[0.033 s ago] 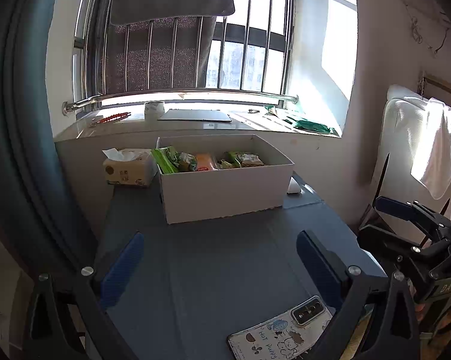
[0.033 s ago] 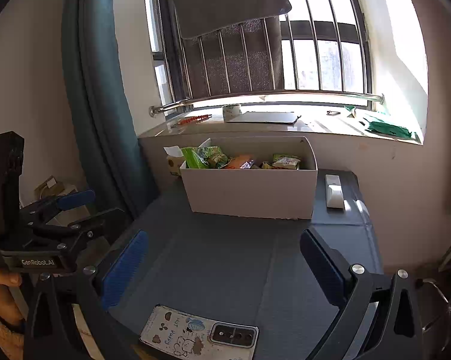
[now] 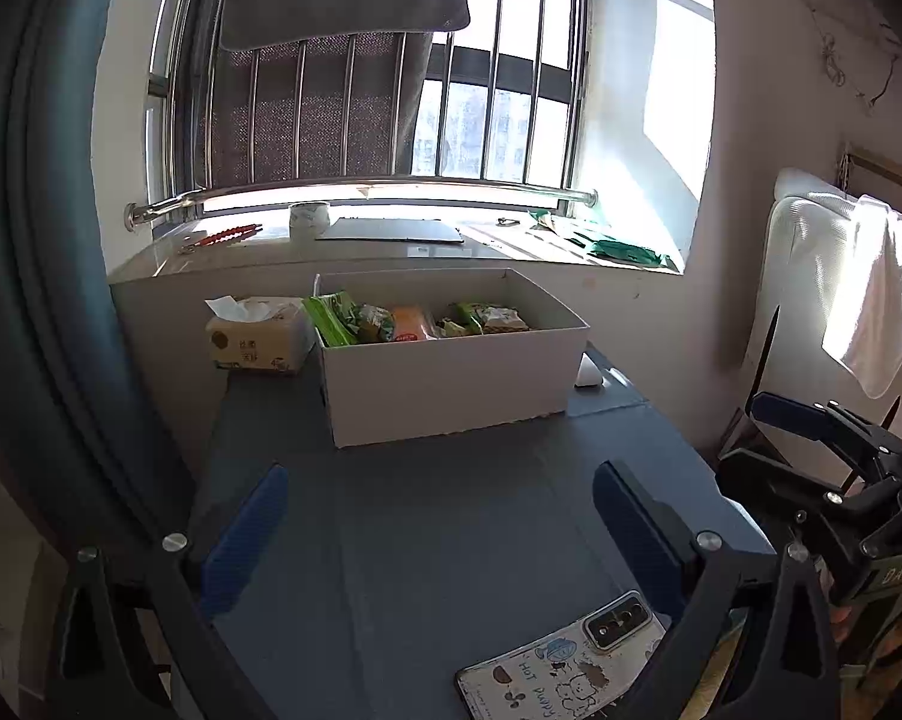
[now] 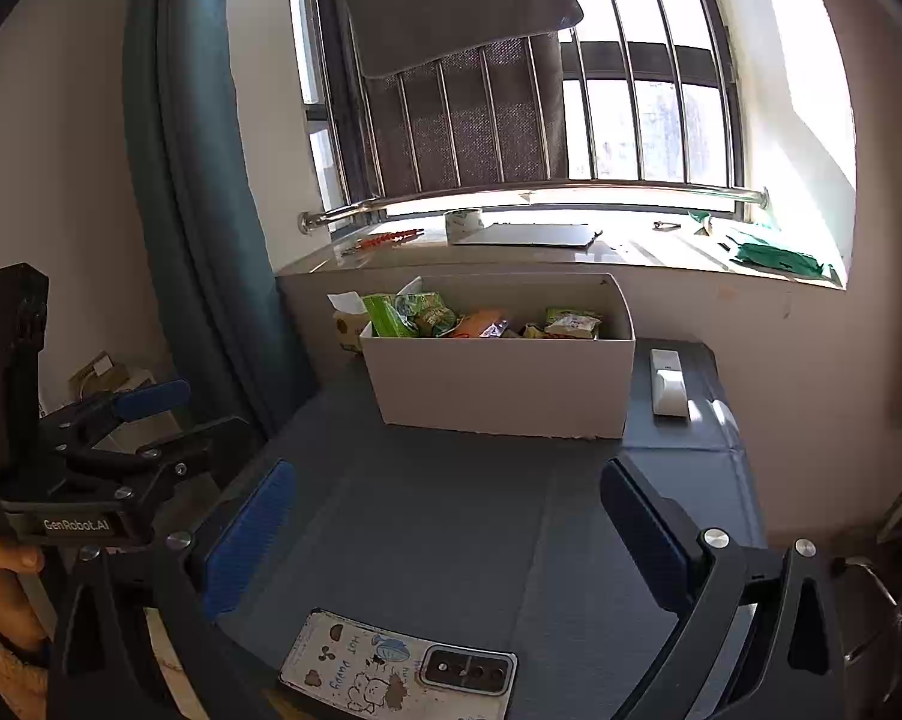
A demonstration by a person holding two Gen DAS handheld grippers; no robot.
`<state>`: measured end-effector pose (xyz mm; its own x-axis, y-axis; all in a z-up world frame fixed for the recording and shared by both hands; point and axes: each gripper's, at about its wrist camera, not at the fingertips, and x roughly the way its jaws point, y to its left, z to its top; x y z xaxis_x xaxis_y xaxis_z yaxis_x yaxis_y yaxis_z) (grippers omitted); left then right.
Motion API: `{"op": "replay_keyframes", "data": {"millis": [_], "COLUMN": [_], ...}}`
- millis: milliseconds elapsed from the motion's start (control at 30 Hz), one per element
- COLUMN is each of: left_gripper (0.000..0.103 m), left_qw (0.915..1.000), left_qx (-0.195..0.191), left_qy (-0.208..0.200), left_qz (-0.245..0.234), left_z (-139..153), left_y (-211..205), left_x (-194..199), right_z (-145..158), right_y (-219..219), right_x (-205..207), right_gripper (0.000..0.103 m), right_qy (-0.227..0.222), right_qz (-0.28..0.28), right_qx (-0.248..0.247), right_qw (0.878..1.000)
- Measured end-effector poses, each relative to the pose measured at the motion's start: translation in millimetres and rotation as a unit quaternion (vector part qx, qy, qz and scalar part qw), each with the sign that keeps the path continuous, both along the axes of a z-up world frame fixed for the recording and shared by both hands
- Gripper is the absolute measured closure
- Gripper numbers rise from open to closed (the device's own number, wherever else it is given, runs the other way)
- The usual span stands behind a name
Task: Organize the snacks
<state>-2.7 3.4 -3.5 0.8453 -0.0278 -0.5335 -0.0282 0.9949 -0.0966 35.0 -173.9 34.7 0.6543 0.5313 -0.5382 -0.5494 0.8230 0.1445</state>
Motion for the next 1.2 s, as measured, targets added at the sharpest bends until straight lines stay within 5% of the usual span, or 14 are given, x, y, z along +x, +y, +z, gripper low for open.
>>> {"op": "replay_keyframes", "data": {"millis": [1200], "left_gripper": [0.000], "left_qw": [1.0000], "left_qx": [-0.002], "left_qy": [0.006], "left_qz": [0.002], "left_z": [-2.9], "left_y": [1.0], "left_x": [0.2], "right_z": [-0.9], "right_y": [1.7], "right_x": [-2.8], "right_gripper": [0.000], "right_qy": [-0.001], "right_qz": [0.003], "right_qx": [0.000], "right_qw": [1.000]}}
